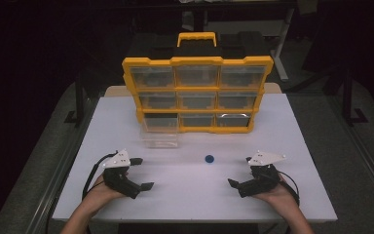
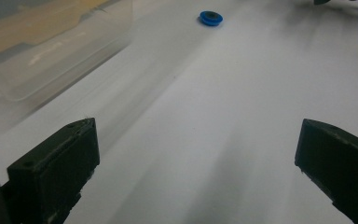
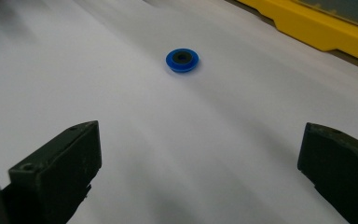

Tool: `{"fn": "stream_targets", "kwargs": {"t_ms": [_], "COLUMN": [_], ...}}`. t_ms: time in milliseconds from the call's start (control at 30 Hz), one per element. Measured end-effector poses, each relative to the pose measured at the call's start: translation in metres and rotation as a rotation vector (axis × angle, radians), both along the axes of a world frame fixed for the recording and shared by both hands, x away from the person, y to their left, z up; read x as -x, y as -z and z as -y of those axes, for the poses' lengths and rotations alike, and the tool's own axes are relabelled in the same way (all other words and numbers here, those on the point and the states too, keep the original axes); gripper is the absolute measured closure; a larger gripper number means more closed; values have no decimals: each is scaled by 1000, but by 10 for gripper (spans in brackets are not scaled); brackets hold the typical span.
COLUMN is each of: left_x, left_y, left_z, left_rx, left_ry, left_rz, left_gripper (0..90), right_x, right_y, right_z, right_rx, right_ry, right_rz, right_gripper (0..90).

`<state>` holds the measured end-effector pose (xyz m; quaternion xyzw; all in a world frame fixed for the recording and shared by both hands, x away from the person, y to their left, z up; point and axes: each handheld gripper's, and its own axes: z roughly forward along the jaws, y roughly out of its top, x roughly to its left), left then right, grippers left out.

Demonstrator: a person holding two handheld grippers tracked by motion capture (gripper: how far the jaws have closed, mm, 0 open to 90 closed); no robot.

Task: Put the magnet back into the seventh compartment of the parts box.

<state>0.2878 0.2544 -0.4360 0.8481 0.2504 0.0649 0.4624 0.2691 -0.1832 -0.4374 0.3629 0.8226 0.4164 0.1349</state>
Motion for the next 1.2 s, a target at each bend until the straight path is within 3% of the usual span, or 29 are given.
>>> {"fn": "stream_targets", "kwargs": {"t_ms": [700,1200], "left_x": [0,0], "left_y": [2,4], "left_z": [-1,1], "left_rx": [0,-19], "left_ry": [1,4], "left_rz": [-11,-14], "left_gripper": [0,0], "right_x": [-8,-18], "right_y": [-4,-2], "right_z": [1,-6], "right_rx": [-45,-34], "right_ry": [3,-8], "right_rz": [13,11], "right_gripper": [0,0]}}
